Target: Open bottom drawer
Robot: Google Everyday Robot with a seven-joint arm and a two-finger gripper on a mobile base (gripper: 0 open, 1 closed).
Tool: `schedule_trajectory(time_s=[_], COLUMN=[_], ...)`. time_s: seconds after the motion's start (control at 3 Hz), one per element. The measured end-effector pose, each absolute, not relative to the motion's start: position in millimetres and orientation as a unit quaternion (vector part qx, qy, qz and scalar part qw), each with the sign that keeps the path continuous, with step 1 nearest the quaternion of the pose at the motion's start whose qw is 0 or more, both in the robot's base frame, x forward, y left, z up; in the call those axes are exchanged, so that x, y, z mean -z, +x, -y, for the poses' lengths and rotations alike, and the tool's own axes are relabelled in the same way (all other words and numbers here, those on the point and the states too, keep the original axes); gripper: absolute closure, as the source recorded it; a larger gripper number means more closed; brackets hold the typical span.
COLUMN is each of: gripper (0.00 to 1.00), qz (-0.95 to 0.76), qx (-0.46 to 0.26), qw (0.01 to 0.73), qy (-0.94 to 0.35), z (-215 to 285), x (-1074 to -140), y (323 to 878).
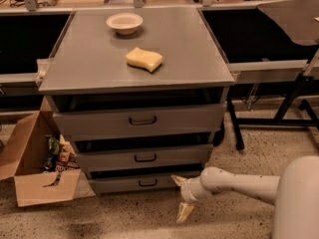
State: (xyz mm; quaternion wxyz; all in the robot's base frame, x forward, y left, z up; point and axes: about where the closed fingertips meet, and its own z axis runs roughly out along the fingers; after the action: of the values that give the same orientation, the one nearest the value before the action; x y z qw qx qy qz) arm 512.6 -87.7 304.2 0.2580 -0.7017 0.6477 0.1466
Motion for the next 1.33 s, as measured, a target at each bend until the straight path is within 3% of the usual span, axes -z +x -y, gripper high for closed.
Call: schedule_trajectory(time_s=[1.33], gripper=[0.0], qz=[-0.67], qx=[-0.128], qw=[0.261], qy=[-0.683], z=[110], x=[-200], y=[618])
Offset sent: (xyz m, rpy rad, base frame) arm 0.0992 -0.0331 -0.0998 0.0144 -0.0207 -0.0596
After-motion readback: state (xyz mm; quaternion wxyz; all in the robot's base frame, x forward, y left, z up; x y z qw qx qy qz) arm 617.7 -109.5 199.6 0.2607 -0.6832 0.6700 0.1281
